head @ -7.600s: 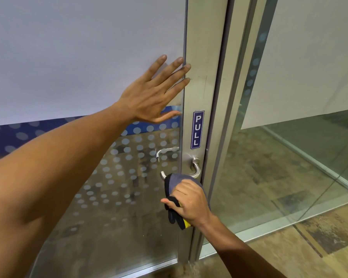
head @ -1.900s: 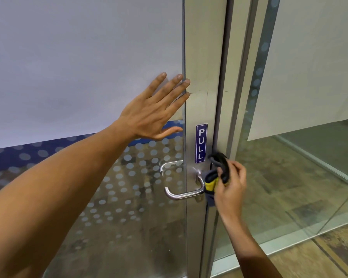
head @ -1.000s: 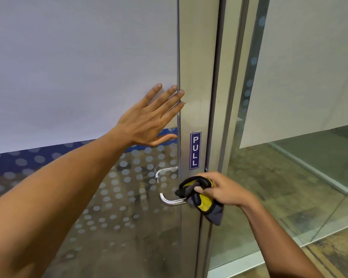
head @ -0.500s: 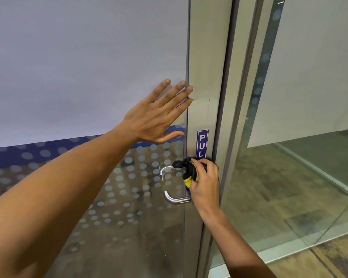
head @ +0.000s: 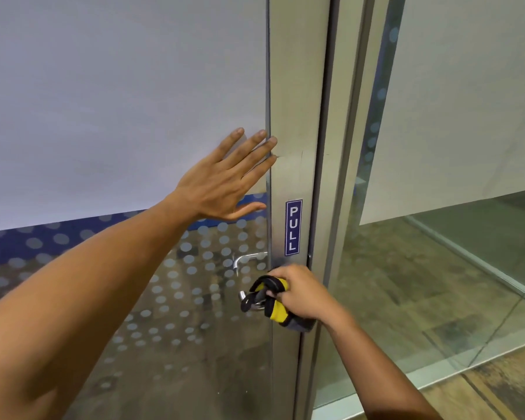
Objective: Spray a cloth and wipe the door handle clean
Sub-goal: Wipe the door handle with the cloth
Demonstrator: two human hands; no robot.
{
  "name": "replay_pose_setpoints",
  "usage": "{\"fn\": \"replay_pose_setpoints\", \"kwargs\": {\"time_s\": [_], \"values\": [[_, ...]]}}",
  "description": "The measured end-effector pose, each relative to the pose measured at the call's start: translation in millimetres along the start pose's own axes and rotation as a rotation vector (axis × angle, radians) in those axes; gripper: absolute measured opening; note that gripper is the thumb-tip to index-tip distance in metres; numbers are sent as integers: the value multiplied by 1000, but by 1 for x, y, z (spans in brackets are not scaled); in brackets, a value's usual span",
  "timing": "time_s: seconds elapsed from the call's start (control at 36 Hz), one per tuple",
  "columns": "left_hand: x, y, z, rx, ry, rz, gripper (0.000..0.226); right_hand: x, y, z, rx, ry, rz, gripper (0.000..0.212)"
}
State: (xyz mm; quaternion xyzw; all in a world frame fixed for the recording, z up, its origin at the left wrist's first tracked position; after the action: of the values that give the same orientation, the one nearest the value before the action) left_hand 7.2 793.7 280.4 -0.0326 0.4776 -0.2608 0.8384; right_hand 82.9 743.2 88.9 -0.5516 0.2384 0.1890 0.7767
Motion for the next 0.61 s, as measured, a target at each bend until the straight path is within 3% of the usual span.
{"fn": "replay_pose_setpoints", "kwargs": {"time_s": [0.11, 0.17, 0.25, 0.33, 0.39, 0.44, 0.61], "values": [[-1, 1, 0, -3, 0, -2, 95, -7, -4, -42, -28, 16, 534, 21], [-1, 1, 0, -7, -2, -6, 95, 2, -5, -62, 81, 57, 694, 16], [-1, 1, 0, -4, 3, -2, 95, 32, -16, -85, 430, 160, 863, 22], [0, 1, 0, -2, 3, -9, 94, 77, -25, -110, 873, 399, 982, 24], [-1, 2, 0, -2, 0, -14, 94, 100, -20, -118, 1034, 554, 1076, 20], [-1, 3, -1, -3, 0, -17, 95, 111, -10, -114, 1072, 641, 1125, 19], [-3, 7, -2, -11, -5, -30, 96, 104, 36, -83, 961, 802, 1105, 20]]}}
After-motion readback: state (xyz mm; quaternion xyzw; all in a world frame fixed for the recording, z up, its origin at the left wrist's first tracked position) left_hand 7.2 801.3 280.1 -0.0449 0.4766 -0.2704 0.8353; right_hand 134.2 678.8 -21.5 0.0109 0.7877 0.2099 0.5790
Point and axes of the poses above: each hand's wrist, its own z-axis towards the middle knuckle, its own y-axis out of the palm, x = y × z, the point moved 10 cm from there along z, towards the middle knuckle, and after that the axes turned 10 degrees about x, right-handed, at the moved point
